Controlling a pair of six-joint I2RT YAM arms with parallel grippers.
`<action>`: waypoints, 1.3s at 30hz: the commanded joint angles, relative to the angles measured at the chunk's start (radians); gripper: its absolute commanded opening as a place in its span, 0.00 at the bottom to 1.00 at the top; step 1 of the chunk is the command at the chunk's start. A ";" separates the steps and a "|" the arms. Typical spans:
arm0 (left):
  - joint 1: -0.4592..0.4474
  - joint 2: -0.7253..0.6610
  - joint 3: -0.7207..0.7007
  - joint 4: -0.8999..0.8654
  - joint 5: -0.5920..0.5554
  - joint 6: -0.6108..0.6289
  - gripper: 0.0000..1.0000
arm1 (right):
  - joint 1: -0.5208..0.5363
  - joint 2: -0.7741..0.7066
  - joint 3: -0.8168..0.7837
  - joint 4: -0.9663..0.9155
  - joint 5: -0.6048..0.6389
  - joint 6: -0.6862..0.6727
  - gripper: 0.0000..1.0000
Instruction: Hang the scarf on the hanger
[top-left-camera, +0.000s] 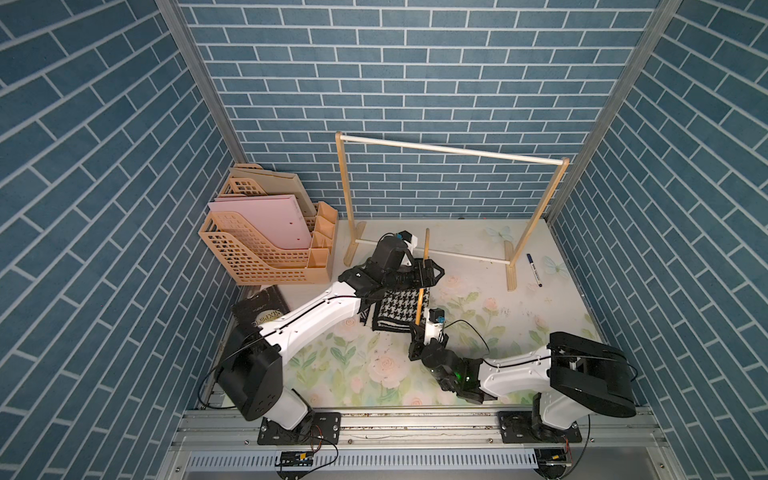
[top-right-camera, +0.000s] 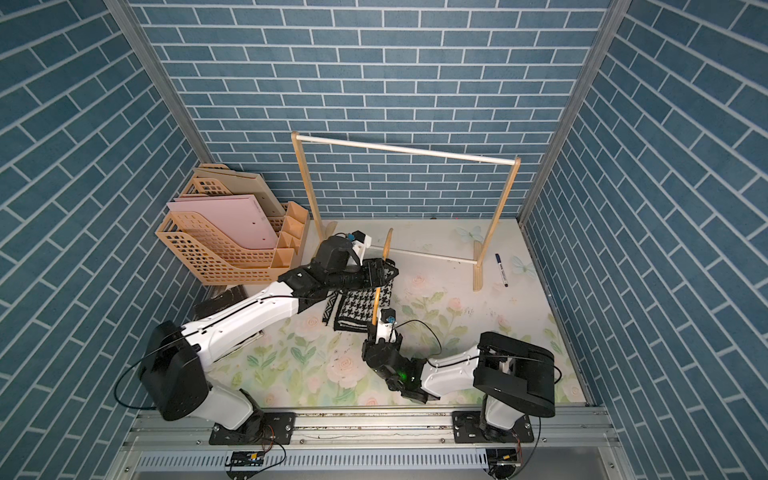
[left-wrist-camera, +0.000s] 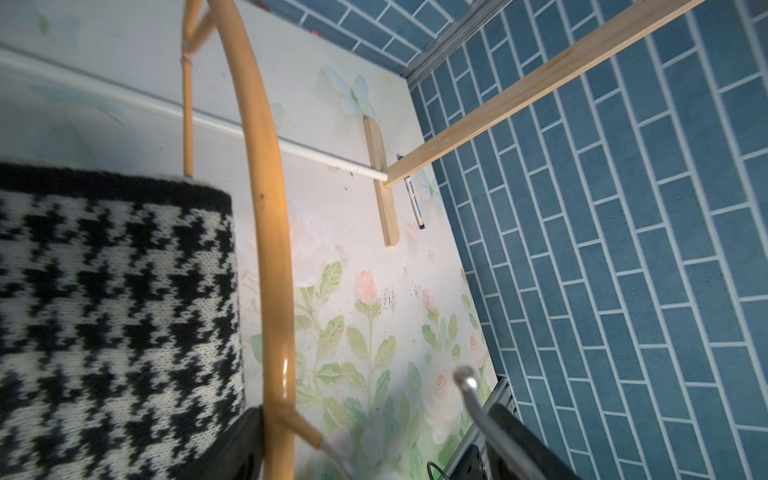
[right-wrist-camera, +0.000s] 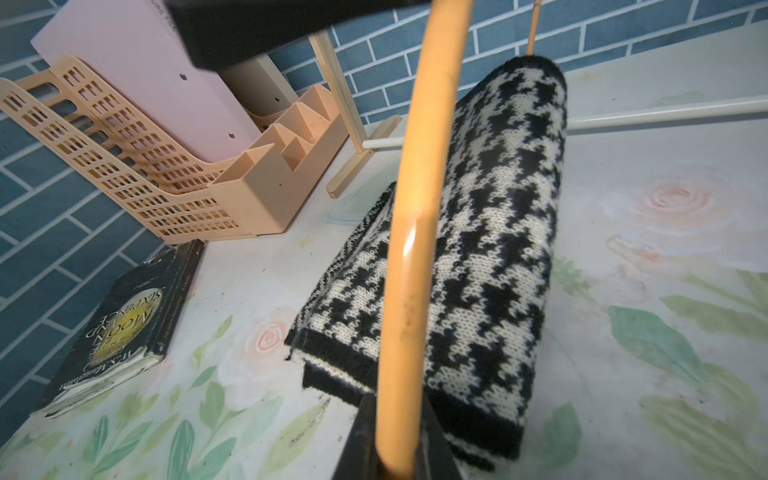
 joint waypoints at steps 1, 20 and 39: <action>0.029 -0.085 0.003 0.054 0.016 0.043 0.87 | -0.002 0.023 0.002 -0.088 -0.045 0.006 0.00; 0.085 -0.019 -0.040 -0.209 -0.563 0.117 0.83 | -0.002 -0.037 -0.032 -0.104 -0.024 0.018 0.00; 0.107 -0.151 -0.160 0.164 -0.242 0.153 0.84 | -0.002 -0.021 -0.036 -0.100 -0.037 0.026 0.00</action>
